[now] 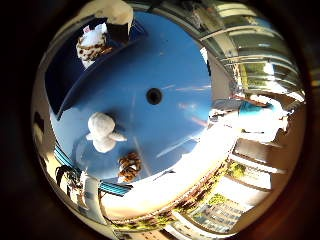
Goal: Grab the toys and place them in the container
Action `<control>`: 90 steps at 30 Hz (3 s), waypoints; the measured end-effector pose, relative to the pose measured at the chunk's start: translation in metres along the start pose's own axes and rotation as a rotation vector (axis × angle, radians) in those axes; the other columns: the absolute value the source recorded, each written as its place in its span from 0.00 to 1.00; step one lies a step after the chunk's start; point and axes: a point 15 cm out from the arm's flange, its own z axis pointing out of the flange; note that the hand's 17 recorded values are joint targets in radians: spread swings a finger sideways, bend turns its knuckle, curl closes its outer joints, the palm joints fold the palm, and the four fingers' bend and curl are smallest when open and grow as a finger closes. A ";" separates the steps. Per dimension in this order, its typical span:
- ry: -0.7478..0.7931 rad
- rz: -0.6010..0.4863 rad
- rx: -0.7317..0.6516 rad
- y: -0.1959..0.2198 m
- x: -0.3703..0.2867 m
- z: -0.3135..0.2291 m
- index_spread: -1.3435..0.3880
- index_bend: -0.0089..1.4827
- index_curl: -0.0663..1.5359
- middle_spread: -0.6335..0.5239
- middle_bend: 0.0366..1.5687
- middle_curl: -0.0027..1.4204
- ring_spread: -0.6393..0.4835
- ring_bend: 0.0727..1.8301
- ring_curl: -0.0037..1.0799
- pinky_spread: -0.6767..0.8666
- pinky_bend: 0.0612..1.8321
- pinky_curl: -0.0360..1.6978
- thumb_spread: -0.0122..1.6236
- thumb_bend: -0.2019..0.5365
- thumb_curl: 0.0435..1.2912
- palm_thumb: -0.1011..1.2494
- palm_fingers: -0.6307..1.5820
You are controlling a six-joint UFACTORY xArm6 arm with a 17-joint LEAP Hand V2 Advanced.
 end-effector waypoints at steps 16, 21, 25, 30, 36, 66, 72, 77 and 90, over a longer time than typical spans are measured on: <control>0.003 0.012 -0.119 0.079 0.017 -0.027 0.56 0.13 0.23 0.57 0.08 0.22 0.81 0.16 0.29 0.75 0.24 0.31 0.64 0.23 0.30 0.62 0.28; -0.020 0.027 -0.224 0.132 0.036 0.005 0.56 0.13 0.23 0.58 0.08 0.22 0.81 0.15 0.29 0.74 0.23 0.29 0.64 0.23 0.30 0.63 0.29; -0.011 0.055 -0.277 0.180 0.057 0.042 0.56 0.13 0.23 0.57 0.08 0.21 0.81 0.14 0.29 0.74 0.22 0.28 0.65 0.23 0.30 0.63 0.29; 0.002 0.088 -0.314 0.236 0.088 0.104 0.56 0.13 0.23 0.57 0.08 0.21 0.81 0.14 0.29 0.74 0.23 0.27 0.65 0.23 0.30 0.63 0.29; 0.036 0.078 -0.357 0.272 0.104 0.149 0.56 0.13 0.23 0.57 0.08 0.20 0.80 0.14 0.30 0.74 0.24 0.25 0.64 0.25 0.31 0.67 0.29; 0.087 -0.092 -0.413 0.235 0.103 0.249 0.40 0.22 0.21 0.33 0.57 0.49 0.56 0.68 0.68 0.67 0.40 0.33 0.57 0.24 0.44 0.82 0.67; 0.095 -0.086 -0.399 0.233 0.103 0.242 0.30 0.33 0.25 0.31 0.70 0.60 0.51 0.71 0.74 0.65 0.60 0.46 0.58 0.27 0.48 0.85 0.73; 0.098 -0.064 -0.366 0.229 0.101 0.233 0.23 0.40 0.30 0.31 0.74 0.66 0.49 0.74 0.77 0.63 0.69 0.54 0.61 0.27 0.53 0.86 0.71; 0.052 -0.009 -0.310 0.212 0.084 0.172 0.13 0.45 0.46 0.32 0.79 0.75 0.46 0.81 0.80 0.58 0.78 0.60 0.64 0.25 0.62 0.81 0.67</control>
